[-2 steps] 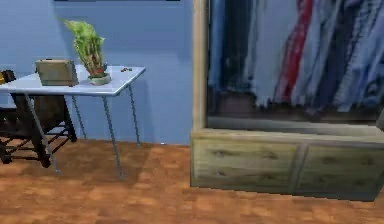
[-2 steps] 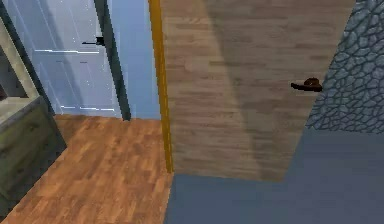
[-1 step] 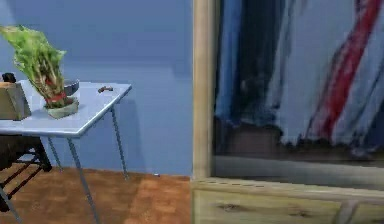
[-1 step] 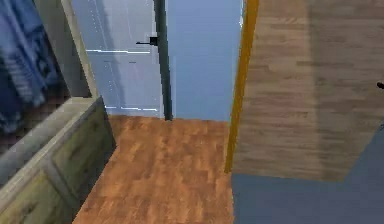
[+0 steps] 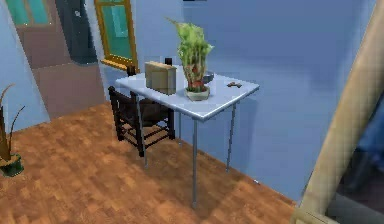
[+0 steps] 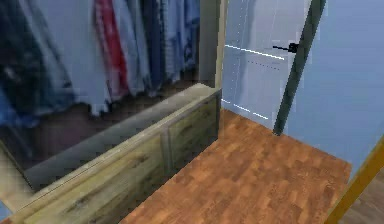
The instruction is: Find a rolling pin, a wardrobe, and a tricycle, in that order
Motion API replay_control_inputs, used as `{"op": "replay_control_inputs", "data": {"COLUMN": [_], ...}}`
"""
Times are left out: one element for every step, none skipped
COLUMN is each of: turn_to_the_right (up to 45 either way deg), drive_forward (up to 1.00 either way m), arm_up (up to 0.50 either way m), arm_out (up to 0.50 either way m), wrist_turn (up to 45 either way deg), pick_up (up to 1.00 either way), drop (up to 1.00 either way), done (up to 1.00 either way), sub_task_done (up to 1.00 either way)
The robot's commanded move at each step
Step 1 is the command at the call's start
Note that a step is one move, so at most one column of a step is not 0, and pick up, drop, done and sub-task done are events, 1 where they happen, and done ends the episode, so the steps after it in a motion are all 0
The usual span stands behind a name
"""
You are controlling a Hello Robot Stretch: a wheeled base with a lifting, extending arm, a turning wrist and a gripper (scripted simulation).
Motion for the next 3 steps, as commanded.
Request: {"op": "replay_control_inputs", "data": {"turn_to_the_right": [0.0,-36.0,0.0], "drive_forward": [0.30,0.00,1.00], "arm_up": [0.00,0.00,0.00], "arm_out": [0.00,0.00,0.00], "wrist_turn": [0.0,0.0,0.0], "pick_up": [0.00,0.00,0.00], "drop": [0.00,0.00,0.00], "done": [0.00,0.00,0.00], "sub_task_done": [0.00,0.00,0.00]}}
